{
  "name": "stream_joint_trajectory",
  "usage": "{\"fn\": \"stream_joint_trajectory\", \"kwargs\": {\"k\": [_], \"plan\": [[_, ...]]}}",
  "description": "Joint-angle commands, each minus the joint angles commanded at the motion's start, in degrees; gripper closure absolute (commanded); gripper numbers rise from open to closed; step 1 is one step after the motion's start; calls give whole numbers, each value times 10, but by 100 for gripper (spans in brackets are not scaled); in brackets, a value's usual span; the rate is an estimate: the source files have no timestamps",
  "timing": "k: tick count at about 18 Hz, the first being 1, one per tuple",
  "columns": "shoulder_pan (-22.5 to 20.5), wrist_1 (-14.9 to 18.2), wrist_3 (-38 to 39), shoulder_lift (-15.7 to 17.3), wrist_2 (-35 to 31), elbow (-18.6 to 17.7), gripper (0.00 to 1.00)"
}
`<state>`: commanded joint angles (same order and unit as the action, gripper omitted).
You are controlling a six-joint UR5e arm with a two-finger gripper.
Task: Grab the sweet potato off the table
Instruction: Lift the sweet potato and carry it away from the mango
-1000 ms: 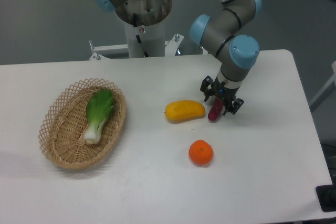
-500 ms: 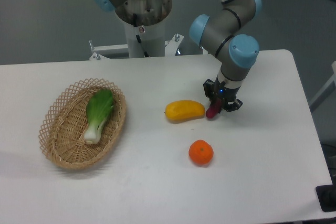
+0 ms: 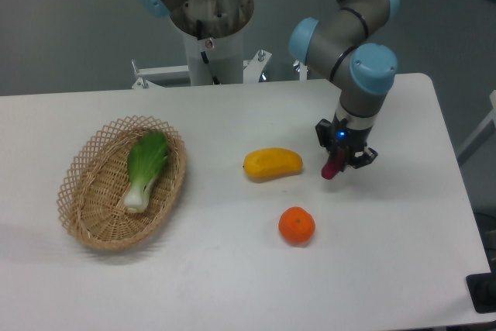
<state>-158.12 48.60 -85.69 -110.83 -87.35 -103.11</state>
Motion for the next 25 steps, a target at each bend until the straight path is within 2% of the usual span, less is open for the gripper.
{"fn": "stream_joint_trajectory", "kwargs": {"k": [5,11,14,19,25], "plan": [[3,4,2,-13,-4,39,97],[15,90,-1,-45,-4,134,97],[20,105,-1,-61,-4,165,97],[25,105,-1,-76,-4,188,98],[25,103,-1,-79,-5,192,99]]}}
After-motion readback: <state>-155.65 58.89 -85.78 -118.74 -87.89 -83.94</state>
